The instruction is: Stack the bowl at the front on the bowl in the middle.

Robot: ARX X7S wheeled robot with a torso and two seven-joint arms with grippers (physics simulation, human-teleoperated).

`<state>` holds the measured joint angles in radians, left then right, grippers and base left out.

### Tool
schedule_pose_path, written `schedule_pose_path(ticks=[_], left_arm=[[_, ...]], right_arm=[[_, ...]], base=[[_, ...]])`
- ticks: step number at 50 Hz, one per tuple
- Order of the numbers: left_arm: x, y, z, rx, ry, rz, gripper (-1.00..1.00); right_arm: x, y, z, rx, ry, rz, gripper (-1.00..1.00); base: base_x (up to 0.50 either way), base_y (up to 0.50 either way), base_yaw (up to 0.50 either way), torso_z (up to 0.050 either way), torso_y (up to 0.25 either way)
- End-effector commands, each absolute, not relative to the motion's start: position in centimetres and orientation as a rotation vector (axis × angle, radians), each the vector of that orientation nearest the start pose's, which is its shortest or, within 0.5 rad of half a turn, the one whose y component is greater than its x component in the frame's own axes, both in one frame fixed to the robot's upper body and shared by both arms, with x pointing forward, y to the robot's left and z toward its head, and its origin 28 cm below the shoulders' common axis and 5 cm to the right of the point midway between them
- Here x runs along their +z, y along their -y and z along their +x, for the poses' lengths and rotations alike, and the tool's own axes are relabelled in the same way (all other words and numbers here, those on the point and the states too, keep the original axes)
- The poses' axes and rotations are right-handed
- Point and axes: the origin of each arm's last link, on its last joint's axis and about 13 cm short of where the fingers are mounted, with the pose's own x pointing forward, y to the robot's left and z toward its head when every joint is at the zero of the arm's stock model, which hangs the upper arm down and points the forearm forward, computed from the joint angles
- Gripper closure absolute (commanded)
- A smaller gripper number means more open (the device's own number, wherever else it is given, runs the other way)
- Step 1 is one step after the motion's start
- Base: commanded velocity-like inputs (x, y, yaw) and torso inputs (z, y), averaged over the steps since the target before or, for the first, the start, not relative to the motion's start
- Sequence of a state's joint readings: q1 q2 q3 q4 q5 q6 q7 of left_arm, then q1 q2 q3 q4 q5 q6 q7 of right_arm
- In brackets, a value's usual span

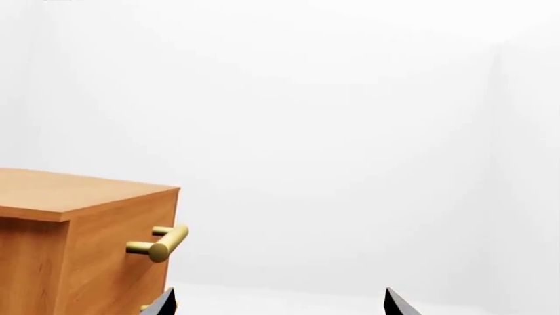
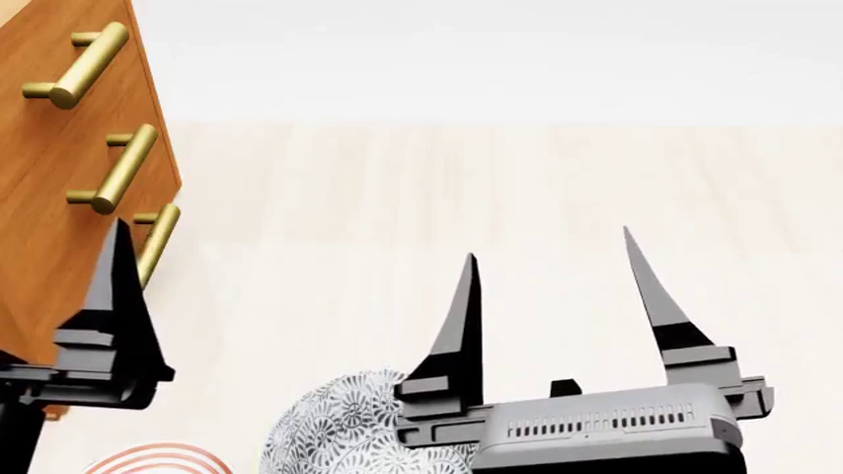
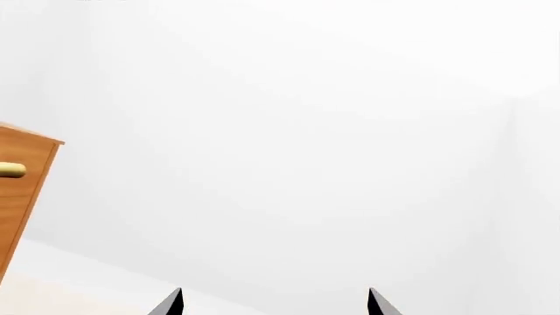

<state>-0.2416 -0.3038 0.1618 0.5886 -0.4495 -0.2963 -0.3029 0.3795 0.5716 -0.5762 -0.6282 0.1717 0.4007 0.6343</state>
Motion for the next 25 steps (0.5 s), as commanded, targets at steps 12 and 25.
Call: schedule_pose_path(ticks=[12, 25], left_arm=[[16.9, -20.9, 21.3, -0.111, 0.451, -0.171, -1.0], [17.4, -20.9, 20.3, -0.125, 0.48, -0.18, -1.0]], right_arm=[[16.2, 8.7, 21.4, -0.003, 0.508, -0.35, -1.0], [16.7, 8.3, 20.7, 0.012, 0.534, -0.368, -1.0]], base=[[0.0, 0.0, 0.0, 0.0, 0.0], [0.0, 0.0, 0.0, 0.0, 0.0]])
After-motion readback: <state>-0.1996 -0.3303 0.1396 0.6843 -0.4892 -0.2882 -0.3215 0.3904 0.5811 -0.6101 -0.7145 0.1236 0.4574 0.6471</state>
